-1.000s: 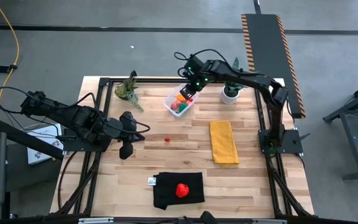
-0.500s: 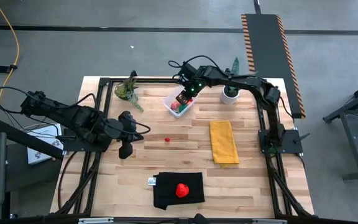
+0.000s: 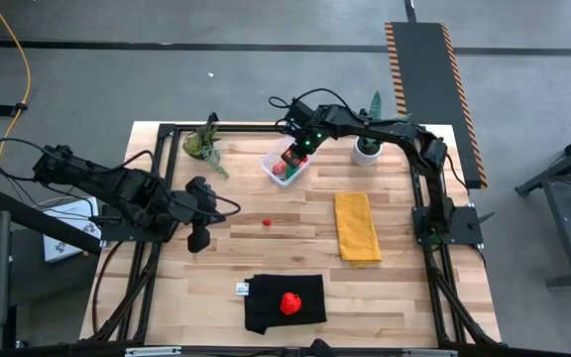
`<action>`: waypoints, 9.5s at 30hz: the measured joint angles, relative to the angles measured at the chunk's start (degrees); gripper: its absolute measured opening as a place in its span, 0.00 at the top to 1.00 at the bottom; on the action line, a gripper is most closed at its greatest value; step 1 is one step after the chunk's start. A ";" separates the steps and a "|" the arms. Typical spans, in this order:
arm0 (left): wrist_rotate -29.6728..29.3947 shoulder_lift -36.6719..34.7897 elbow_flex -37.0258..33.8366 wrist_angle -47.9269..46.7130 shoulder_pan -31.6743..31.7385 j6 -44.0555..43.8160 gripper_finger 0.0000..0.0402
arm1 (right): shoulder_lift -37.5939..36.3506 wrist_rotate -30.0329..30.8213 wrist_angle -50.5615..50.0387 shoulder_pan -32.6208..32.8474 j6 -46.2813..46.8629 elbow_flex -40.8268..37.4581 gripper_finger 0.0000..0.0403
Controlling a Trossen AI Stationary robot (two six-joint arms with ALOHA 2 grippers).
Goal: Pick and placing Produce into tupperware
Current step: Put the red cherry into the transparent bin, then put the red raspberry into the transparent bin
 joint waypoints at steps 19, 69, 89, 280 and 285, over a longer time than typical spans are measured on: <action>4.14 -0.02 0.00 -6.76 0.00 -0.34 1.00 | 0.00 0.86 0.55 -0.10 -0.28 0.00 0.64; -9.30 -28.38 -31.56 28.47 -0.02 -17.28 1.00 | -21.44 12.27 -2.93 16.13 4.94 0.04 0.64; -2.15 -28.34 -38.49 40.83 0.00 -23.72 1.00 | -21.48 14.28 -2.95 15.61 10.32 0.04 0.64; -6.14 46.93 -35.52 97.03 9.42 20.93 0.60 | -21.49 17.01 -9.27 19.82 7.05 0.00 0.64; -6.41 46.93 -35.28 97.88 9.42 20.93 0.60 | -21.49 16.99 -9.27 19.82 6.80 0.00 0.64</action>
